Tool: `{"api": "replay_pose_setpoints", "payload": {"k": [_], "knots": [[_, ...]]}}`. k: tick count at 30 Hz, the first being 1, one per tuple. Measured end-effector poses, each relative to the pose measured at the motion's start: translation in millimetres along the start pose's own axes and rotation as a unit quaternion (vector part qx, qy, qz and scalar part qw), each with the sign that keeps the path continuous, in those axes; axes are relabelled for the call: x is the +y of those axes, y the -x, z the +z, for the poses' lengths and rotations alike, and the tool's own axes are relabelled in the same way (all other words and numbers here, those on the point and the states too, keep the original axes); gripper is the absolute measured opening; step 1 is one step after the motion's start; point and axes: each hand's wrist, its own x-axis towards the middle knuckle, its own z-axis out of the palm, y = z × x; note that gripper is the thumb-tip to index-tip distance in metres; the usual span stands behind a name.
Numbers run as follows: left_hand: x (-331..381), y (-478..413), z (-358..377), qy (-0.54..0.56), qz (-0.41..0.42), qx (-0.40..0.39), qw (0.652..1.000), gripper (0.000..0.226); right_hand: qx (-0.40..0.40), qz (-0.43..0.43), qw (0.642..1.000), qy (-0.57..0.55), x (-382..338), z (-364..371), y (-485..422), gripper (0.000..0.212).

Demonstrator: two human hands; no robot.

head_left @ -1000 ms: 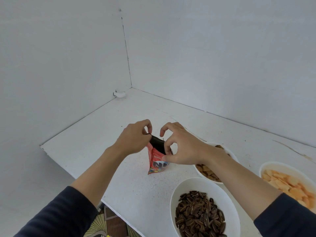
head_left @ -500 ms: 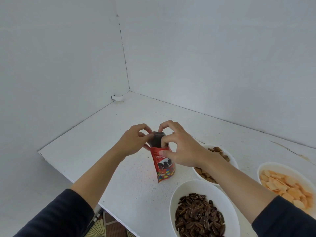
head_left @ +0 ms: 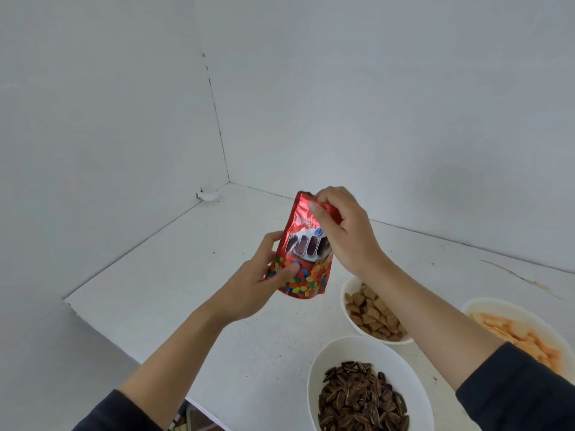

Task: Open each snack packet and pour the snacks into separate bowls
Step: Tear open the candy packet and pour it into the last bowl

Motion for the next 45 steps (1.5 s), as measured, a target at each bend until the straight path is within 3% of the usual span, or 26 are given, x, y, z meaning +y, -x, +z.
{"api": "replay_pose_setpoints", "payload": {"k": [5, 12, 21, 24, 28, 35, 45], "knots": [[-1, 0, 5, 0.030, -0.034, 0.062, 0.997, 0.041, 0.034, 0.032, 0.999, -0.015, -8, -12, -10, 0.028], [18, -10, 14, 0.194, 0.006, 0.109, 0.975, 0.038, 0.141, 0.091, 0.982, -0.083, -18, -30, -16, 0.023], [37, -26, 54, 0.277, 0.051, 0.232, 0.931, 0.025, 0.131, 0.042, 0.990, -0.022, -32, -60, -1, 0.008], [43, -30, 65, 0.278, 0.063, 0.210, 0.935, 0.021, 0.151, 0.020, 0.988, 0.022, -28, -70, 9, 0.017], [56, -37, 80, 0.308, 0.061, 0.151, 0.937, 0.015, 0.187, 0.052, 0.980, 0.045, -24, -95, 21, 0.019], [88, -43, 121, 0.334, 0.049, 0.068, 0.939, 0.022, 0.161, 0.078, 0.984, 0.018, -30, -162, 54, 0.033], [144, -16, 224, 0.307, 0.050, 0.003, 0.950, 0.029, 0.142, 0.112, 0.983, 0.011, -37, -289, 139, 0.015]]}}
